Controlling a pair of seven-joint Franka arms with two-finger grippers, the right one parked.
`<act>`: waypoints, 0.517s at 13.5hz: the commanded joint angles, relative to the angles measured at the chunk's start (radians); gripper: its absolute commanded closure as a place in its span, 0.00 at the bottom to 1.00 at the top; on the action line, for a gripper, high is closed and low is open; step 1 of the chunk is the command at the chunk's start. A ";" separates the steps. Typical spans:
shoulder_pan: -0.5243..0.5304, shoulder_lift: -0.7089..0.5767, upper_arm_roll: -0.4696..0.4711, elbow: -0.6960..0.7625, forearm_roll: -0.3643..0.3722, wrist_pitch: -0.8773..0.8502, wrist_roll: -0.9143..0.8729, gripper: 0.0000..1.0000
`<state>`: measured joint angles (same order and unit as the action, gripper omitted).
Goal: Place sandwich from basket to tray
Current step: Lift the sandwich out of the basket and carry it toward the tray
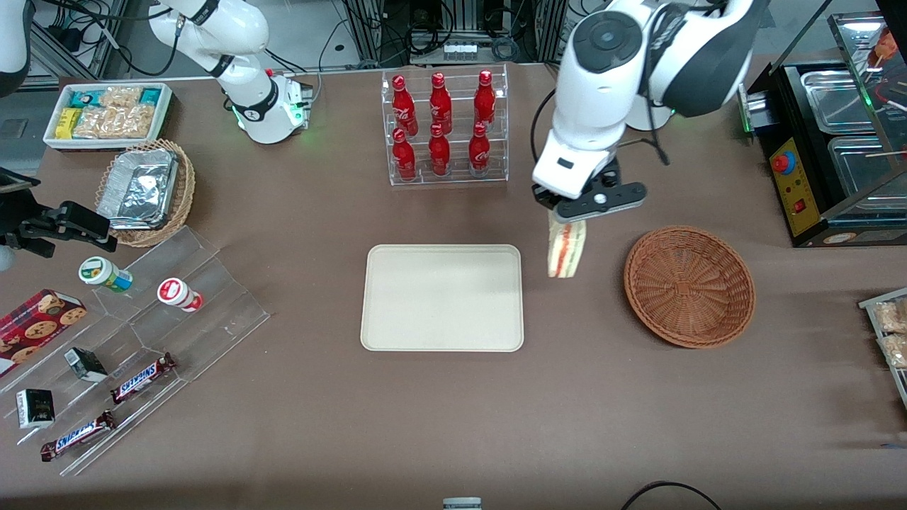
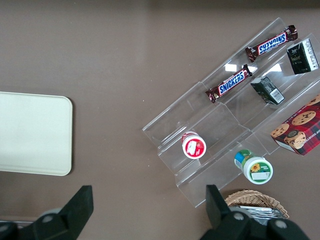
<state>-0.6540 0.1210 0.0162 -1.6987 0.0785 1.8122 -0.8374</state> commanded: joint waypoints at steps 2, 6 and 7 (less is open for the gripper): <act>-0.065 0.120 0.014 0.033 -0.011 0.104 -0.005 0.95; -0.121 0.267 0.016 0.102 0.013 0.122 -0.091 0.95; -0.124 0.307 0.016 0.128 0.014 0.122 -0.097 0.95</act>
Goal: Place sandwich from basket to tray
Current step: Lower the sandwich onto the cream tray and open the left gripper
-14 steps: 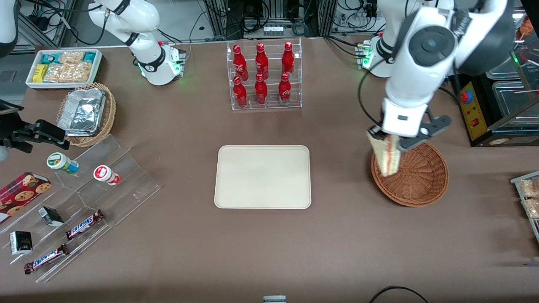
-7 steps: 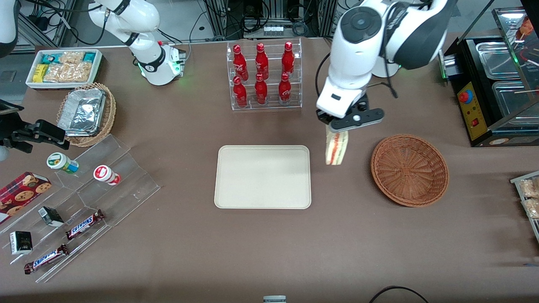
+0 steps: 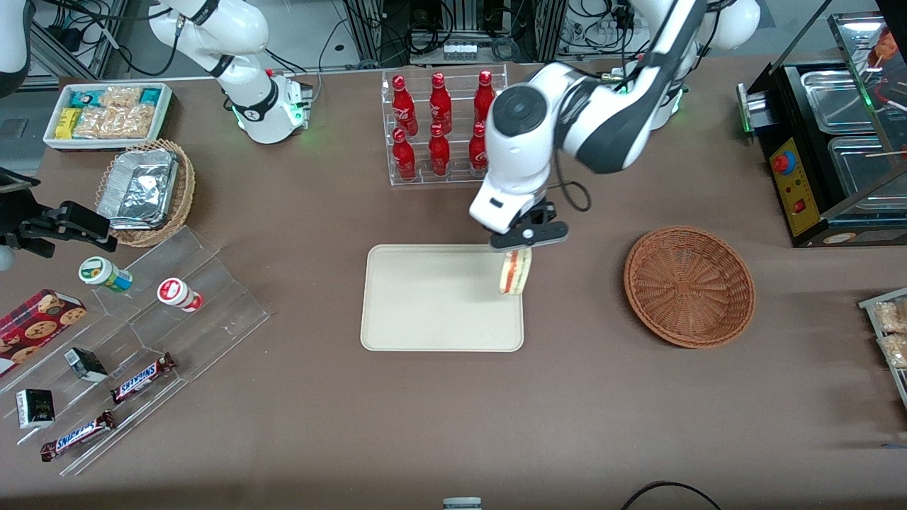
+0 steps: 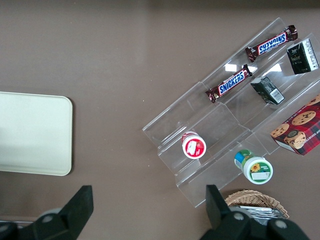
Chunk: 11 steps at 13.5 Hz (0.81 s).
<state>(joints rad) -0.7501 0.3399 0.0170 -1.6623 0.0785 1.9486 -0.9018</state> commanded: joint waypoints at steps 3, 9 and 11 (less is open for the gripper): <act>-0.044 0.183 0.017 0.163 0.038 -0.013 -0.101 0.95; -0.070 0.263 0.017 0.177 0.055 0.087 -0.189 0.95; -0.072 0.281 0.017 0.176 0.058 0.118 -0.193 0.95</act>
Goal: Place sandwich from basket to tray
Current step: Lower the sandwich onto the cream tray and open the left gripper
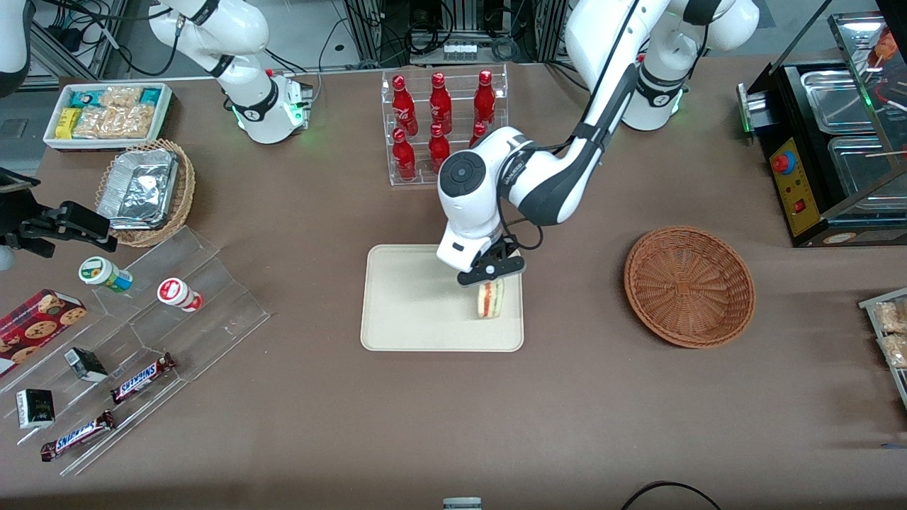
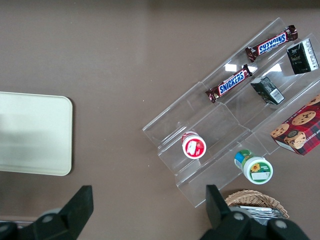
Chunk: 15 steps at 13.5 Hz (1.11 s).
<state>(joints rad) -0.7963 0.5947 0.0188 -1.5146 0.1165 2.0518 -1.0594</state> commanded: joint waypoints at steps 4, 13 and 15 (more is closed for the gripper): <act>-0.027 0.063 0.015 0.027 0.069 0.018 -0.063 0.95; -0.027 0.112 0.015 0.028 0.074 0.056 -0.065 0.94; -0.027 0.119 0.015 0.028 0.074 0.067 -0.063 0.91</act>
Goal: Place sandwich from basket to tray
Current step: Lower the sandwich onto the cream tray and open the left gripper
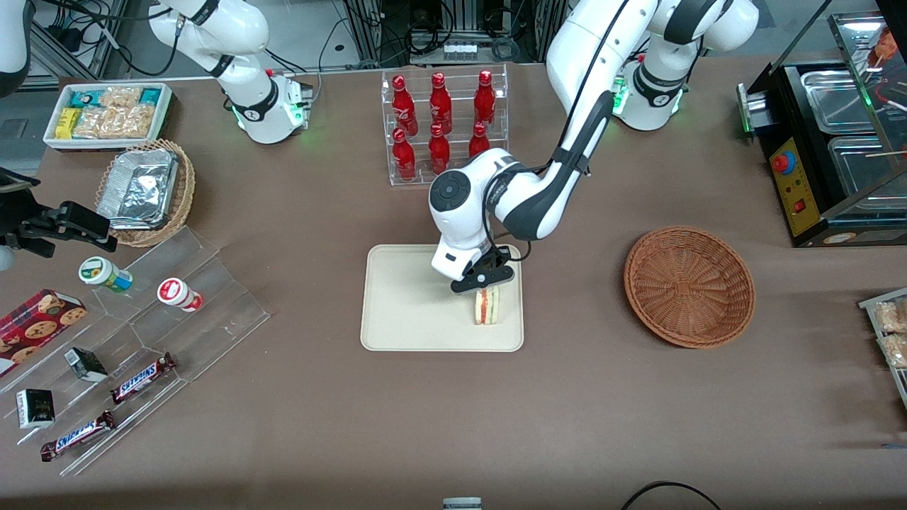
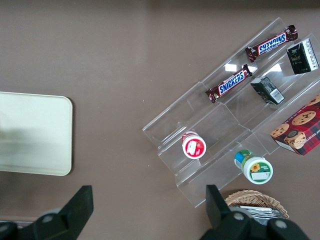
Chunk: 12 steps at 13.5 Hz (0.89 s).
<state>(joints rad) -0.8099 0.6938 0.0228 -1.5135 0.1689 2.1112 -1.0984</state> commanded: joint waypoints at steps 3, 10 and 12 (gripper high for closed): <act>-0.014 0.026 0.011 0.029 0.021 0.009 -0.025 0.14; 0.001 -0.104 0.019 0.032 0.009 -0.075 -0.029 0.00; 0.006 -0.178 0.020 0.030 0.011 -0.135 -0.089 0.00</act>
<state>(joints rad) -0.8035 0.6035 0.0390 -1.4631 0.1704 2.0389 -1.1280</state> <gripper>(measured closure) 0.000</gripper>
